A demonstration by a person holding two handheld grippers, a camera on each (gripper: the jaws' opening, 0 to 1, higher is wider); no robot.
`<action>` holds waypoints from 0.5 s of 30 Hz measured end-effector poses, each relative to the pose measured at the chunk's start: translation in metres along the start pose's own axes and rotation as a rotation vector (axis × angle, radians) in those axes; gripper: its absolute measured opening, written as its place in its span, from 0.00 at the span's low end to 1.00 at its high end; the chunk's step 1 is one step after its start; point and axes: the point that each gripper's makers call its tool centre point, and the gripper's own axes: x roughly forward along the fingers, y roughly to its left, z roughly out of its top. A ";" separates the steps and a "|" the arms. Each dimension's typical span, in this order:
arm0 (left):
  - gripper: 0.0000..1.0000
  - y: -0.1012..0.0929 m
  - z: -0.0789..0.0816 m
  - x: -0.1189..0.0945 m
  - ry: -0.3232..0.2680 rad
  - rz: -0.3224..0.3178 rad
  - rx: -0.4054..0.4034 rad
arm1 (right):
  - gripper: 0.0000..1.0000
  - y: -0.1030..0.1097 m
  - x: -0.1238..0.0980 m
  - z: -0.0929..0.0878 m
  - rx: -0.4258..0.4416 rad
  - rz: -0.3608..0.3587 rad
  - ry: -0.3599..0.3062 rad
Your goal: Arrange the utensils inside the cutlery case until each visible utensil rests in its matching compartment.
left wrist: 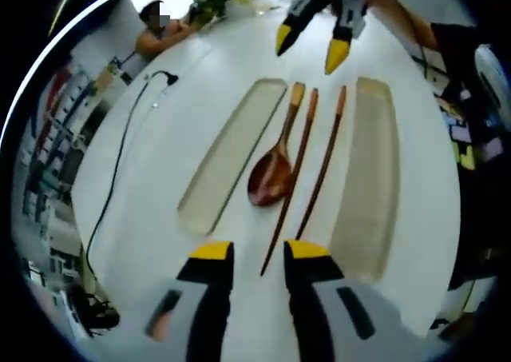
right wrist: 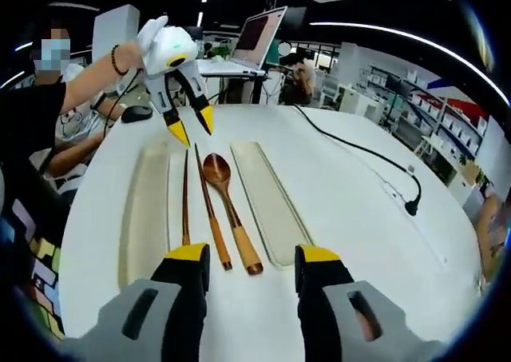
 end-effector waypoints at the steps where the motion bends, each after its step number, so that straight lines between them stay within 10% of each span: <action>1: 0.26 0.000 0.000 0.001 0.004 -0.009 0.004 | 0.41 0.001 0.002 -0.001 -0.002 0.006 0.004; 15: 0.17 -0.005 -0.005 0.010 0.074 -0.092 0.024 | 0.28 0.017 0.019 -0.008 -0.031 0.083 0.061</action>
